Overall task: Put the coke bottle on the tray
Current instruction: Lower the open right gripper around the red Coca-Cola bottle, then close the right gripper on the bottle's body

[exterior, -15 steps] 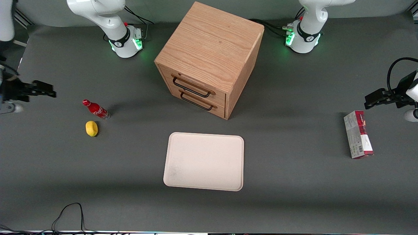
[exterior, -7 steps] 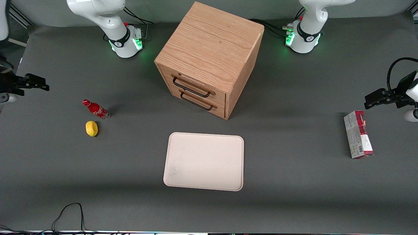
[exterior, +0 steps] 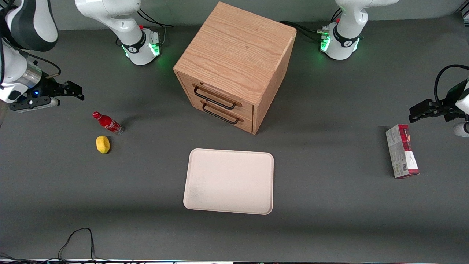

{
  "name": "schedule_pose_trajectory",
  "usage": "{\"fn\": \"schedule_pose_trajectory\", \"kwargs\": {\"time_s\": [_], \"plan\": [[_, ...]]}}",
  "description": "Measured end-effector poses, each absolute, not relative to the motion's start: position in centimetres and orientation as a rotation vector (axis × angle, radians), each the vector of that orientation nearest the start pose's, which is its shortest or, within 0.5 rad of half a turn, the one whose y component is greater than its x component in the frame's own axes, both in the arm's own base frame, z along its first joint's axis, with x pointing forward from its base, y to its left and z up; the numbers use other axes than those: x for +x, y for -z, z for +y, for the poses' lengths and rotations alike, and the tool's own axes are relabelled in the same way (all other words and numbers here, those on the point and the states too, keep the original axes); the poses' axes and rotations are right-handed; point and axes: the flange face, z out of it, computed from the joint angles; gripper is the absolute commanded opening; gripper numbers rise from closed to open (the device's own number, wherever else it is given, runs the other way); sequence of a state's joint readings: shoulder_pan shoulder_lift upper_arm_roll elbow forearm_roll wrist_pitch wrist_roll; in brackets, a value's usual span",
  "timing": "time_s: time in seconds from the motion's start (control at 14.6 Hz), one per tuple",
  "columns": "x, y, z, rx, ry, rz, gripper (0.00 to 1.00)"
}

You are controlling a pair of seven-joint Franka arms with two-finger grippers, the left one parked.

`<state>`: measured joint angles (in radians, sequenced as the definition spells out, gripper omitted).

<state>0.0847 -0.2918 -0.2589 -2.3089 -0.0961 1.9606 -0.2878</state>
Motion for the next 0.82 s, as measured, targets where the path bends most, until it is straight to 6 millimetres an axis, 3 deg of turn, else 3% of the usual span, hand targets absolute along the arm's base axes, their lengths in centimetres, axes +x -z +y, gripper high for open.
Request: {"fn": "schedule_pose_trajectory", "kwargs": {"time_s": [0.34, 0.82], "plan": [[44.4, -42.9, -8.4, -3.135, -0.047, -0.27, 1.0], [45.4, -35.3, -7.5, -3.161, 0.026, -0.29, 0.99]]}}
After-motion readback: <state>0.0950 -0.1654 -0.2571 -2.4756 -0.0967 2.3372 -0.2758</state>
